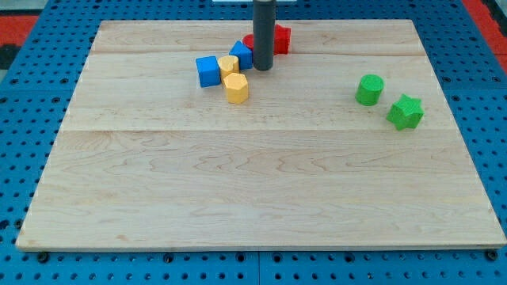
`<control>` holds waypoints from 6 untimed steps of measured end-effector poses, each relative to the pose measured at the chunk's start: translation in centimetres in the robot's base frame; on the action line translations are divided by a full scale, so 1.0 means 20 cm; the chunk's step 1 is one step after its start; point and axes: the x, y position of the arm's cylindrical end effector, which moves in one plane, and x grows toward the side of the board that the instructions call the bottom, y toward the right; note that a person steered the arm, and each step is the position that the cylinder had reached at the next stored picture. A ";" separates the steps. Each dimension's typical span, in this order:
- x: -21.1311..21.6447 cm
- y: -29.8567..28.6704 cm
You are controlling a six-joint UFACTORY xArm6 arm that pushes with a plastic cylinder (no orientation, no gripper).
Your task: Push the yellow heart to the top left side of the board
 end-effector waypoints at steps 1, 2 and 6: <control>0.23 -0.21; 0.33 -0.21; -0.12 -0.66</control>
